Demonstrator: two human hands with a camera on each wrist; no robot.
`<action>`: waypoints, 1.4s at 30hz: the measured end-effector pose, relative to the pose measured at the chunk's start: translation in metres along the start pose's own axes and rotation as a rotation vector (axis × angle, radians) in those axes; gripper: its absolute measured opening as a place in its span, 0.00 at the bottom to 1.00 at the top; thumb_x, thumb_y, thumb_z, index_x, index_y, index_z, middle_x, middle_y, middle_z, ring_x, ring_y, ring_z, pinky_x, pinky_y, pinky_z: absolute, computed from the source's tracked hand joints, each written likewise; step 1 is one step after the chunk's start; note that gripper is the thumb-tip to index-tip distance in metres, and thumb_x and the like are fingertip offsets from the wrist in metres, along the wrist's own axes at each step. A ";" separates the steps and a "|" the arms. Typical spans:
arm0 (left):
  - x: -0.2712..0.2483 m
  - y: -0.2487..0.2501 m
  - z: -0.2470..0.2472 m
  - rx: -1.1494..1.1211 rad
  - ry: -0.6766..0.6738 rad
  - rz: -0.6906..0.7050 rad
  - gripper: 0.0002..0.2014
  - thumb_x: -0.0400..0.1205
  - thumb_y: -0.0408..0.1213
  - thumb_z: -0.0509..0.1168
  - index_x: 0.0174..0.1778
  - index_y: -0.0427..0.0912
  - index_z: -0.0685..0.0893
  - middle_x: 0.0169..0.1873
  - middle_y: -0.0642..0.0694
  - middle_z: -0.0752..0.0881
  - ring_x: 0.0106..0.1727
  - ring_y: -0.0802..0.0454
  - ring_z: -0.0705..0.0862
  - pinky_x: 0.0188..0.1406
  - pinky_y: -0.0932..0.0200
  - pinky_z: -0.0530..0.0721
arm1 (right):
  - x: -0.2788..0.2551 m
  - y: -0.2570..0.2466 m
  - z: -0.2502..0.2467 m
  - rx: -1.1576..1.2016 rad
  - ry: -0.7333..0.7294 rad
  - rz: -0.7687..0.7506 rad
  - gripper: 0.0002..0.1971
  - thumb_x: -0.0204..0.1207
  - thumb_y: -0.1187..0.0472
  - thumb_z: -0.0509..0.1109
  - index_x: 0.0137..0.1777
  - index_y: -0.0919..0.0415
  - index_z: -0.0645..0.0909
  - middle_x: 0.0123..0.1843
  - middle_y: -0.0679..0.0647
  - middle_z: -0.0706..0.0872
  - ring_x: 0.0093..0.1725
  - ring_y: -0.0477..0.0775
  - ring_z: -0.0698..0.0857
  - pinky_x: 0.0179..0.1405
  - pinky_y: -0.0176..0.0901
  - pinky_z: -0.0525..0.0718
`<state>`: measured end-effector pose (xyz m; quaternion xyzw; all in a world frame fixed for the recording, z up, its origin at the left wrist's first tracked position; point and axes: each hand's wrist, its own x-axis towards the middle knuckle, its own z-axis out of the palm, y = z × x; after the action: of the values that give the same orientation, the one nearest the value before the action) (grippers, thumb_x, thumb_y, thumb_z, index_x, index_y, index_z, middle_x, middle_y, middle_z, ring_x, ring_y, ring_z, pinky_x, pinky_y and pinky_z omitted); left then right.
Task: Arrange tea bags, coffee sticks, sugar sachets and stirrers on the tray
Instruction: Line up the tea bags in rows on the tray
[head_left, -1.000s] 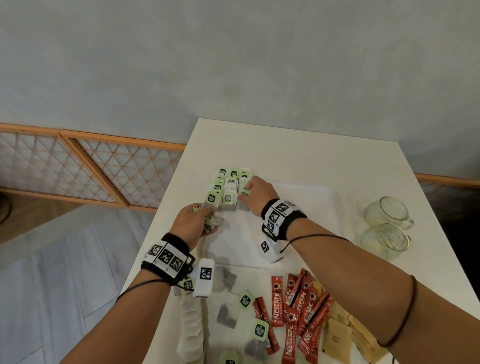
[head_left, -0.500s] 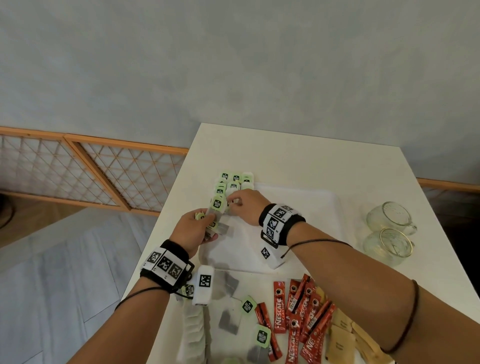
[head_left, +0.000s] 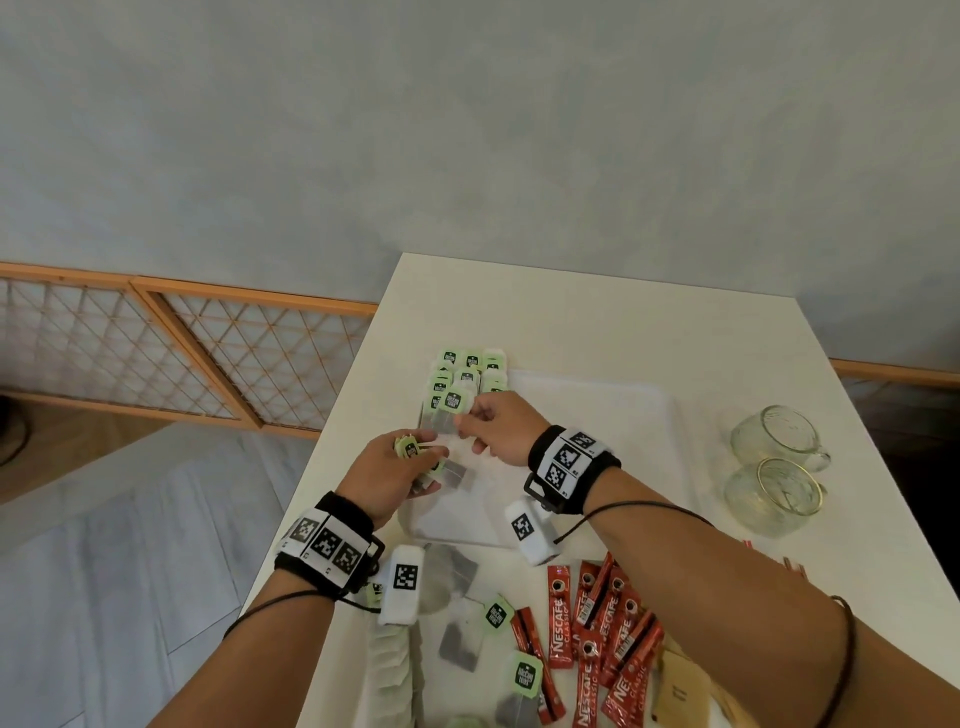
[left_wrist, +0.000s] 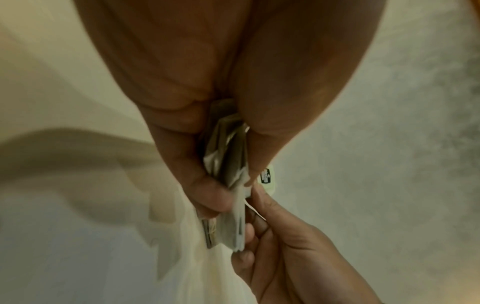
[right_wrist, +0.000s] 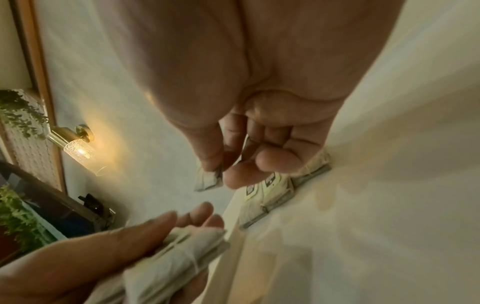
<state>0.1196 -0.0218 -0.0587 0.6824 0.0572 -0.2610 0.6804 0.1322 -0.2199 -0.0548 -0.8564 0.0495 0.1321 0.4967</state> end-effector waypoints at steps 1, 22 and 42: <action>-0.001 0.000 -0.003 0.011 -0.012 -0.003 0.11 0.82 0.27 0.71 0.60 0.35 0.84 0.53 0.34 0.89 0.45 0.43 0.85 0.41 0.56 0.90 | 0.003 -0.001 -0.002 -0.010 0.029 0.014 0.16 0.86 0.54 0.69 0.46 0.69 0.83 0.45 0.56 0.93 0.32 0.46 0.87 0.36 0.43 0.83; -0.001 0.015 -0.027 0.331 0.015 0.012 0.09 0.80 0.27 0.74 0.52 0.31 0.82 0.35 0.39 0.83 0.30 0.50 0.83 0.31 0.60 0.88 | 0.026 -0.019 0.022 -0.235 -0.025 0.249 0.20 0.80 0.48 0.74 0.51 0.69 0.86 0.36 0.58 0.93 0.27 0.51 0.87 0.45 0.50 0.93; 0.009 0.015 0.008 0.308 -0.061 0.023 0.11 0.78 0.30 0.77 0.52 0.30 0.85 0.34 0.42 0.81 0.28 0.55 0.78 0.30 0.64 0.85 | -0.045 0.024 0.012 -0.080 -0.179 0.038 0.12 0.82 0.51 0.72 0.40 0.57 0.87 0.31 0.44 0.85 0.29 0.44 0.81 0.27 0.29 0.76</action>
<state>0.1314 -0.0330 -0.0487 0.7711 -0.0121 -0.2796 0.5719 0.0813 -0.2237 -0.0683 -0.8593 0.0159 0.2195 0.4617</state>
